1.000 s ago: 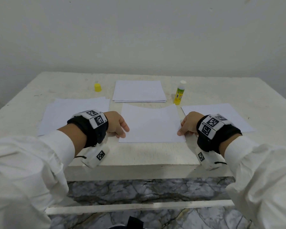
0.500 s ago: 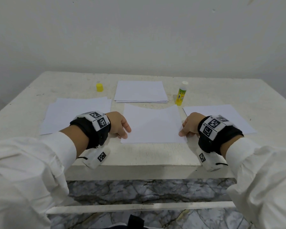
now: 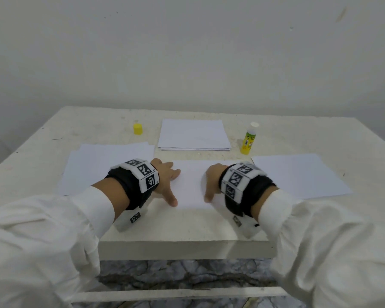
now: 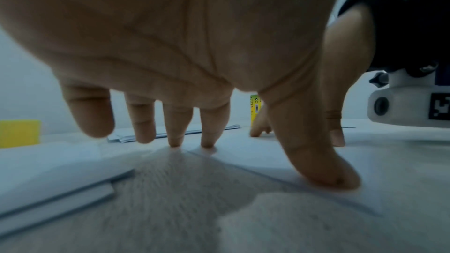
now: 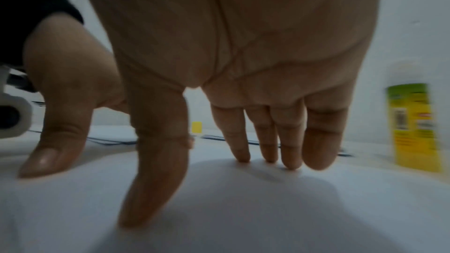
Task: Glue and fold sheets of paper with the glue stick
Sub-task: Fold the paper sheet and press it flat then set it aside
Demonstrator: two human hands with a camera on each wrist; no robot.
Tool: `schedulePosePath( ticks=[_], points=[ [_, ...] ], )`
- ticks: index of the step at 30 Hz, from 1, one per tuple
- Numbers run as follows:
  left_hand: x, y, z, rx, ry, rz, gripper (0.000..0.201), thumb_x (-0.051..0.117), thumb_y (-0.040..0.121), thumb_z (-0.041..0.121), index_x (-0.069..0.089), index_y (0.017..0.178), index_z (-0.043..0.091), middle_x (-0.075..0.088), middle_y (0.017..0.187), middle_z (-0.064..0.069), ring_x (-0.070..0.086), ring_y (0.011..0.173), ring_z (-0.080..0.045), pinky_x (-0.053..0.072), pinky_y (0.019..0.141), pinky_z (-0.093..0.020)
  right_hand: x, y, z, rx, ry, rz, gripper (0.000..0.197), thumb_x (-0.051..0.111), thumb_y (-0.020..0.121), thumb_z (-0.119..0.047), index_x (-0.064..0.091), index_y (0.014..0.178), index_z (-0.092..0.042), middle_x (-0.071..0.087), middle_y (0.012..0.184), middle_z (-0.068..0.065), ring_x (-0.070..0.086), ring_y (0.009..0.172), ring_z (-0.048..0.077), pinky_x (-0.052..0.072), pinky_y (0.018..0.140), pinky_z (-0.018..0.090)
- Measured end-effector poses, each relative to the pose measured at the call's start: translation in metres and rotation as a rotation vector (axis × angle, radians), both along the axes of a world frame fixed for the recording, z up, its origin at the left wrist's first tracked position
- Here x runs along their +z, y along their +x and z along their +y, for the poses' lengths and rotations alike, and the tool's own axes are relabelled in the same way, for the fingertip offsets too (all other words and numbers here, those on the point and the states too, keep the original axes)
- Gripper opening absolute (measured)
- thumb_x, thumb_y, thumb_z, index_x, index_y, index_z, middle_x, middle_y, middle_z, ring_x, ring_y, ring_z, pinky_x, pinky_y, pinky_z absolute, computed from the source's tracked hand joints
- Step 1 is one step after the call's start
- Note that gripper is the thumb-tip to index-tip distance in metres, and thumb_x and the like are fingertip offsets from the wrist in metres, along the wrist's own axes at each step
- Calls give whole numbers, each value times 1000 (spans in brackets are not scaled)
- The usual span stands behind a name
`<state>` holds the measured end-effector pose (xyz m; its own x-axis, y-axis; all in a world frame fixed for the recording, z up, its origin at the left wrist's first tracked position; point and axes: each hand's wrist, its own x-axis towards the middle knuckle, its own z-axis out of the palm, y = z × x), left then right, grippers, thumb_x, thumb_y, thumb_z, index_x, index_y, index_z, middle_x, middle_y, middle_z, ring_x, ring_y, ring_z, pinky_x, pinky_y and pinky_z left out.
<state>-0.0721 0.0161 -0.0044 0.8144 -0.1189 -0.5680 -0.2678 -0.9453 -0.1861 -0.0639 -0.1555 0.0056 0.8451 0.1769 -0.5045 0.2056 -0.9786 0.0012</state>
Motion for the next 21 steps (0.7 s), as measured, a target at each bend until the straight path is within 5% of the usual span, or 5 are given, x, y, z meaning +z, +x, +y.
schedulePosePath(
  ticks=[3, 6, 9, 14, 21],
  points=[
    [-3, 3, -2, -30, -21, -13, 118, 66, 66, 73, 3, 153, 24, 4, 160, 0, 12, 143, -30, 21, 112, -48, 5, -4, 45, 145, -16, 74, 46, 77, 74, -41, 63, 113, -20, 59, 123, 2, 54, 119, 25, 43, 100, 37],
    [-8, 9, 0, -30, -53, -33, 126, 71, 57, 74, 5, 152, 25, 10, 157, 0, 17, 140, -30, 24, 111, -49, 8, -7, 63, 239, -36, 43, 88, 74, 78, -41, 28, 145, -9, 37, 146, 10, 37, 134, 26, 32, 107, 37],
    [-14, 15, 4, 9, -45, -8, 141, 71, 53, 77, -9, 151, 16, -7, 160, -1, 5, 145, -31, 18, 116, -50, 3, -2, 35, 247, -92, 73, 116, 78, 68, -53, 7, 152, -15, 12, 158, 8, 22, 143, 27, 25, 115, 45],
    [-14, 19, 4, 14, -50, 11, 145, 73, 52, 76, -11, 150, 9, -9, 159, -3, 5, 144, -30, 18, 114, -49, 17, 5, -51, 114, -117, 145, 119, 76, 74, -43, -9, 151, -11, -12, 159, 6, 2, 147, 23, 10, 117, 40],
    [-9, 31, -41, 6, -68, -10, 146, 73, 46, 78, -3, 150, 9, 3, 157, -9, 10, 143, -29, 20, 116, -49, 11, 14, -72, 46, -188, 146, 124, 79, 70, -43, -9, 151, -8, -9, 159, 8, 5, 147, 25, 16, 116, 40]
  ],
)
